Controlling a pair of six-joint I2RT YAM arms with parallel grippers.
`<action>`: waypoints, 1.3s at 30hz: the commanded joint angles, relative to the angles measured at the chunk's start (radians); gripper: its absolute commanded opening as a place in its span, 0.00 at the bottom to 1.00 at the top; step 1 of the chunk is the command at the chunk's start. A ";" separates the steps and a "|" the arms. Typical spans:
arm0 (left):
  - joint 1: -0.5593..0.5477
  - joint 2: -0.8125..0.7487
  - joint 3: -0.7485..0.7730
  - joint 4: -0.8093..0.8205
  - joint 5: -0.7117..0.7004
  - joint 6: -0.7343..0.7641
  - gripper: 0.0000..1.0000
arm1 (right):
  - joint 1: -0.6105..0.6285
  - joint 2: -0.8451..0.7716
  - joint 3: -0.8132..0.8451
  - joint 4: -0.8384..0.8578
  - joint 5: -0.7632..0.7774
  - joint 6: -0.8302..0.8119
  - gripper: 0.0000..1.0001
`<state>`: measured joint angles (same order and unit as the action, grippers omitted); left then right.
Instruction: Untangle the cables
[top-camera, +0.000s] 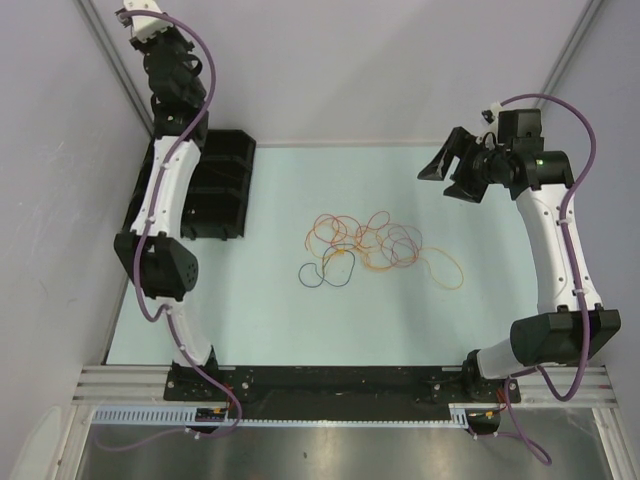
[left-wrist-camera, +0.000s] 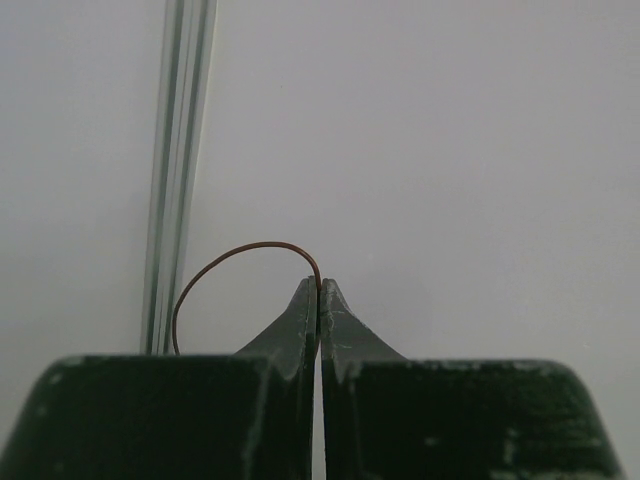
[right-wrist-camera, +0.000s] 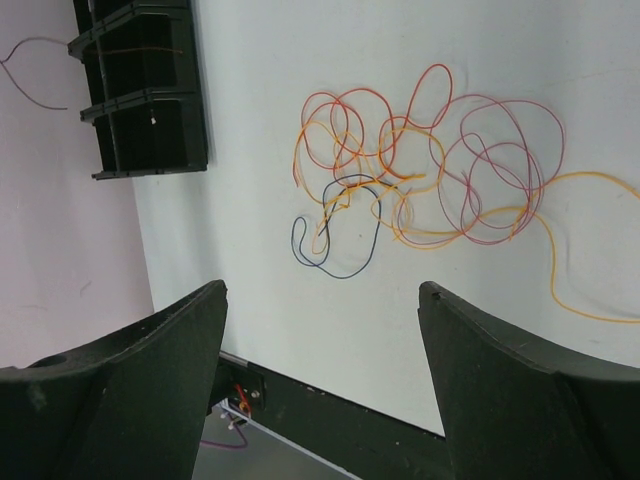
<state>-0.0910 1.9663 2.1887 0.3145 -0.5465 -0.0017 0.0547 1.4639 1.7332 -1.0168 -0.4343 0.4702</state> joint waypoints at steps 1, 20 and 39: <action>0.004 -0.139 -0.059 0.090 -0.021 0.009 0.00 | -0.003 0.006 0.048 0.017 -0.023 0.012 0.82; 0.004 0.069 0.091 0.020 0.068 -0.023 0.00 | -0.003 -0.017 0.020 0.004 -0.034 0.016 0.81; 0.004 -0.020 -0.271 0.040 0.059 -0.109 0.00 | -0.009 0.013 0.042 -0.009 -0.017 0.016 0.81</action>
<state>-0.0910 2.0445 2.0148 0.3099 -0.4870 -0.0700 0.0547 1.4681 1.7340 -1.0279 -0.4557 0.4786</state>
